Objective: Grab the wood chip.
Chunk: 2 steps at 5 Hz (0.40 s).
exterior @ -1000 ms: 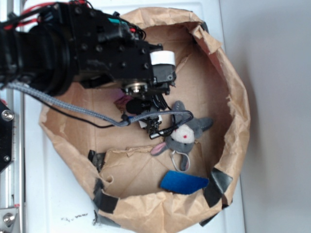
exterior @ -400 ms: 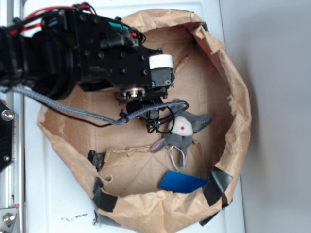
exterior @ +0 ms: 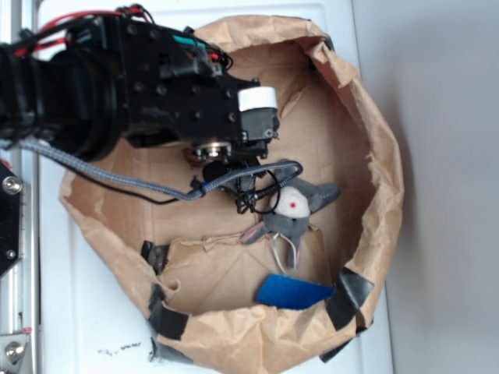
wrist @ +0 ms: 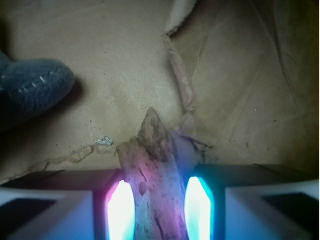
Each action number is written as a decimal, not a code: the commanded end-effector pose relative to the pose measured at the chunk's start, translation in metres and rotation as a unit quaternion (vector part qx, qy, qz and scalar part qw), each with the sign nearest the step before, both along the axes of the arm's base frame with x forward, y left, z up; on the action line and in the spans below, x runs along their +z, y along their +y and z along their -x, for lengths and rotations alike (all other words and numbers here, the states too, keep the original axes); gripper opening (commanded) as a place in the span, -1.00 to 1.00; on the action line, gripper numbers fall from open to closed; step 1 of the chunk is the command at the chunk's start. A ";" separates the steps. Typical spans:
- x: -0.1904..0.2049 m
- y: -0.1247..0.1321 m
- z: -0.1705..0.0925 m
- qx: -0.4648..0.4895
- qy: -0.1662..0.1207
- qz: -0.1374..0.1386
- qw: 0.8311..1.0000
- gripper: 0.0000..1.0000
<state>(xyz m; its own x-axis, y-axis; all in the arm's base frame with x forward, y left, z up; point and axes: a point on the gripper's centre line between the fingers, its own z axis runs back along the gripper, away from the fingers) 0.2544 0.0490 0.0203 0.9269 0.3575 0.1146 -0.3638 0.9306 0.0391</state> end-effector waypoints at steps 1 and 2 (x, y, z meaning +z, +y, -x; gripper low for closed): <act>0.072 -0.003 0.003 -0.019 -0.008 0.029 0.999 -1.00; 0.122 -0.008 0.003 -0.019 0.015 0.055 0.998 -1.00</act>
